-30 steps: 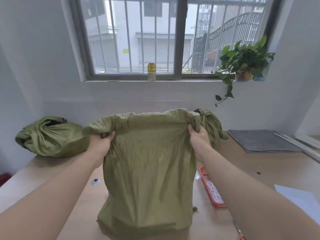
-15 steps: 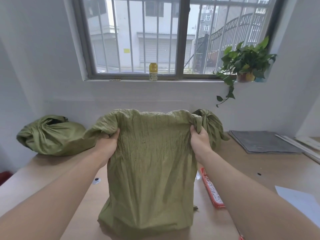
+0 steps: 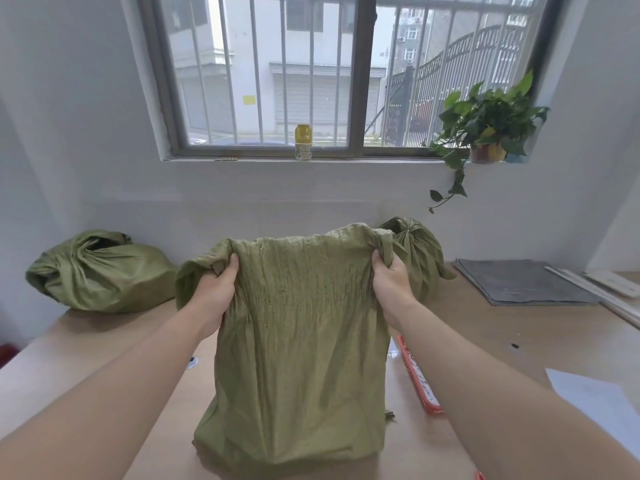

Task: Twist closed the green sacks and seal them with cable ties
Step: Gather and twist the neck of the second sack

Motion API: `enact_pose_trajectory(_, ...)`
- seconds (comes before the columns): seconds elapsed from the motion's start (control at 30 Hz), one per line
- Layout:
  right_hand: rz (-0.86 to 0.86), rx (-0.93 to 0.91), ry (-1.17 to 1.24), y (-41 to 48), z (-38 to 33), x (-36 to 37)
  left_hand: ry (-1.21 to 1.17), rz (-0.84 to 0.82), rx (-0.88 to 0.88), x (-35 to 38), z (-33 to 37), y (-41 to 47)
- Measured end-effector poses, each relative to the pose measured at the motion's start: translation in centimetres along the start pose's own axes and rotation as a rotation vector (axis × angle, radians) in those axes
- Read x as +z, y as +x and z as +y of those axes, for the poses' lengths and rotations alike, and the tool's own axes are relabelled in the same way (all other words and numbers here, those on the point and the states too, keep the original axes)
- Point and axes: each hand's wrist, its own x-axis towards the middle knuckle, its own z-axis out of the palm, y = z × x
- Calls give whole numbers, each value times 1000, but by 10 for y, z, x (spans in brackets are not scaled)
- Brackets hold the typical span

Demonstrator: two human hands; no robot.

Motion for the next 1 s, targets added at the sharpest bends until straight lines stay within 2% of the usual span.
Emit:
enact_pose_trajectory(0.3, 9, 37, 4, -6, -2, -1, 31, 1, -98, -1, -2, -1)
enact_pose_trajectory(0.63, -116, 8, -89, -8, 1, -5, 187, -292, -37, 13, 3, -10)
enact_pose_trajectory(0.73, -124, -20, -89, -9, -1, -7, 275, -356, 59, 14, 2, -15)
enact_pose_trajectory(0.83, -122, -36, -68, -11, -2, -8, 340, -320, 83, 17, 0, -14)
enact_pose_trajectory(1.0, -126, -50, -60, -10, -1, -8, 294, -254, -50, 22, -3, -6)
